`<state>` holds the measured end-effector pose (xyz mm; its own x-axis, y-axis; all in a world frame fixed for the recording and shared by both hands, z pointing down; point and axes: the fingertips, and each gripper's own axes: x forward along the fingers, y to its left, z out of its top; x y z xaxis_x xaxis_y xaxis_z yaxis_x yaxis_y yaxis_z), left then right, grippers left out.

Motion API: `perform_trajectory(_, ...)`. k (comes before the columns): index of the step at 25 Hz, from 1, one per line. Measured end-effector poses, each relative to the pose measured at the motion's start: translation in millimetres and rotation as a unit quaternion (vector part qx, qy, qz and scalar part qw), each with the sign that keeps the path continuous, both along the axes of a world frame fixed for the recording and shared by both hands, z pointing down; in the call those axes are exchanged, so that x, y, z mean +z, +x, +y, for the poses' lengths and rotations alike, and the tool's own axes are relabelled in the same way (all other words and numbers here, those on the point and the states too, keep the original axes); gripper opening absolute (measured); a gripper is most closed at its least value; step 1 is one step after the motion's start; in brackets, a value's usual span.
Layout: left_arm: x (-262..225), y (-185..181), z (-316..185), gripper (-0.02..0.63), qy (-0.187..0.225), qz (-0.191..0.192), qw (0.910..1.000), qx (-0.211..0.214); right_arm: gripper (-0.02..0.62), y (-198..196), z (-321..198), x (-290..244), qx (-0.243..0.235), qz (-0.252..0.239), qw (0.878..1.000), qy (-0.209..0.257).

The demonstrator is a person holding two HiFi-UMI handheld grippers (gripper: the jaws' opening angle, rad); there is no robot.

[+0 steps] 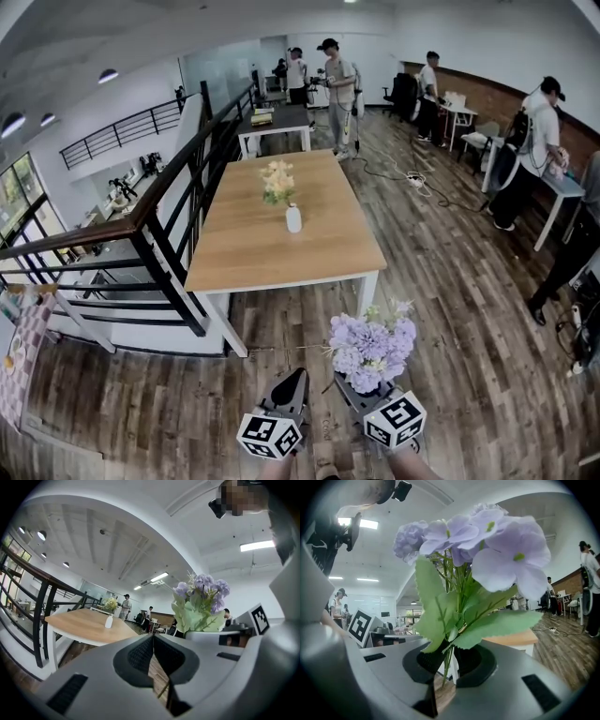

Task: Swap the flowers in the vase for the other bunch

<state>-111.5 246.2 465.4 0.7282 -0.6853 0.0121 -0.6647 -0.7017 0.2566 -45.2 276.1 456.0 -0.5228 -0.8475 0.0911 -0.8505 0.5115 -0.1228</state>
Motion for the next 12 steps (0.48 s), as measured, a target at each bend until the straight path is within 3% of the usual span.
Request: perform_trajectory(12,19.5,7.8,-38.9,0.011,-0.021,0.005,0.9998,0.004,0.061,6.3,-39.7,13.8,0.008,-0.004,1.000,-0.020)
